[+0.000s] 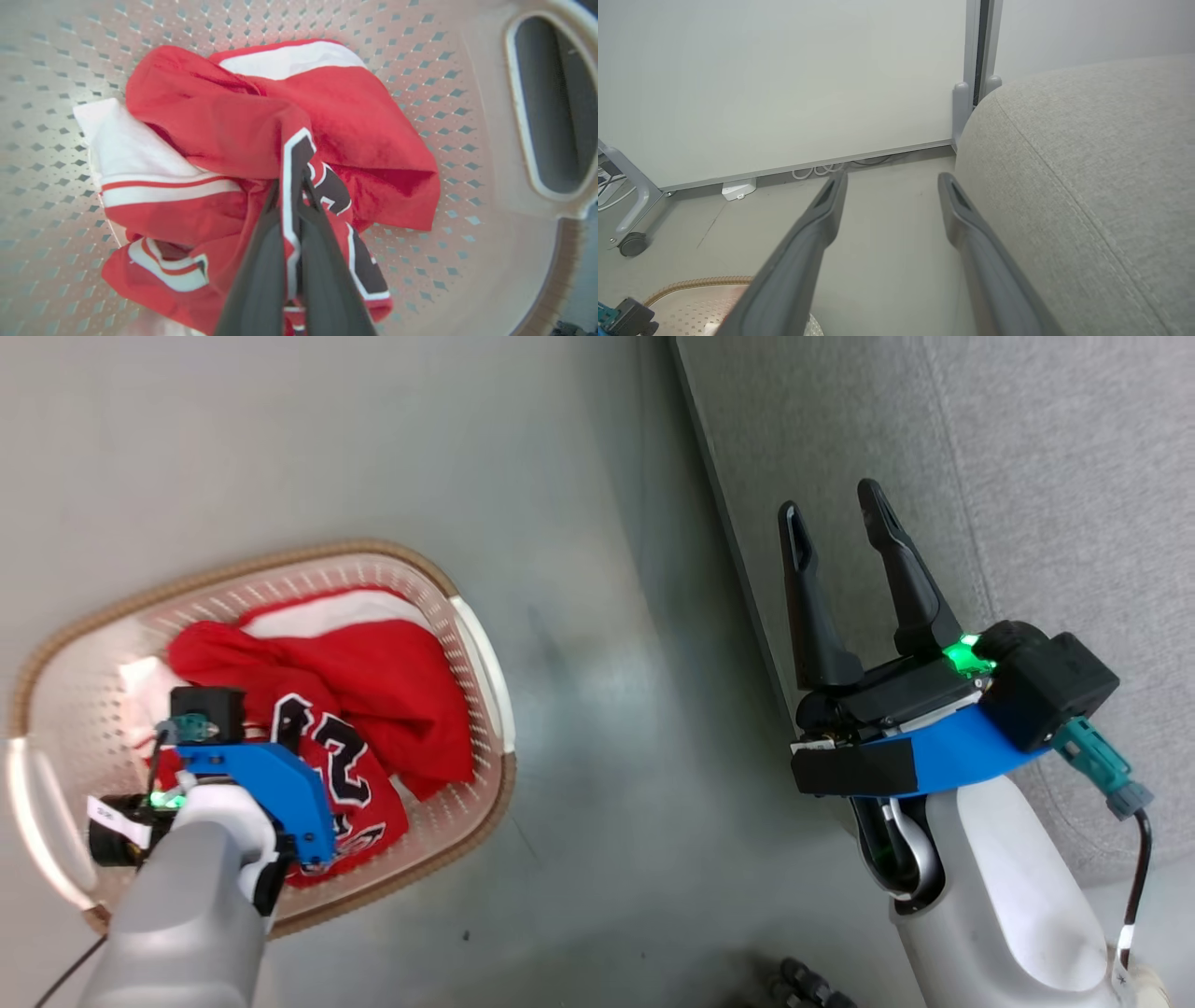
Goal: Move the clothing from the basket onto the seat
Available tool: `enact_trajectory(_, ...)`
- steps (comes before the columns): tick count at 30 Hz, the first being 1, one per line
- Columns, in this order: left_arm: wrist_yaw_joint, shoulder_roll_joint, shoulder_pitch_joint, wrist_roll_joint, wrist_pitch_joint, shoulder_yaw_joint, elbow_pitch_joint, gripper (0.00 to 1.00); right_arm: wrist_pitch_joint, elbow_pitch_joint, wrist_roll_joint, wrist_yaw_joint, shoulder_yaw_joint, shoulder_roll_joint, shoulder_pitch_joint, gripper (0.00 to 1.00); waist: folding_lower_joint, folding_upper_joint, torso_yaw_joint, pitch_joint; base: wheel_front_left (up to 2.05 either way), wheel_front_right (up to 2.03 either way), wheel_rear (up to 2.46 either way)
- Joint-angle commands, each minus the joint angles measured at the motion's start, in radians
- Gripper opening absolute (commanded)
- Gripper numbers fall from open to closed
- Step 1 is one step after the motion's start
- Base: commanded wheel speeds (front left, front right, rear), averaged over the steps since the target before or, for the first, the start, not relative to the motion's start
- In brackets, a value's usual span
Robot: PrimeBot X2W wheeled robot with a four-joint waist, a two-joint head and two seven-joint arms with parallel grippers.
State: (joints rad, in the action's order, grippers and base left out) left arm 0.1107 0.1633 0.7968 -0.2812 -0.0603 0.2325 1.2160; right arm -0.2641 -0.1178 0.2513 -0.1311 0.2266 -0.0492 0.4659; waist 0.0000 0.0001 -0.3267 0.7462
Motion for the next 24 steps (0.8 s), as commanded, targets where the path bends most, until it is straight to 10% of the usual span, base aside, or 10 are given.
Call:
enact_trajectory(1,0.005,-0.008,-0.01,-0.009,-0.014,0.005,0.001,0.0,-0.001,-0.009,-0.013,0.001,-0.003,-0.002,-0.014,1.0,0.0,-0.0001,0.033,-0.072,0.0,0.0,0.0)
enact_trajectory(24,0.021,-0.11,-0.116,-0.195,-0.103,0.284,-0.207,0.0,0.01,-0.177,-0.1,0.001,-0.03,-0.002,-0.197,1.0,0.0,-0.0001,0.202,-0.62,0.0,0.0,0.0)
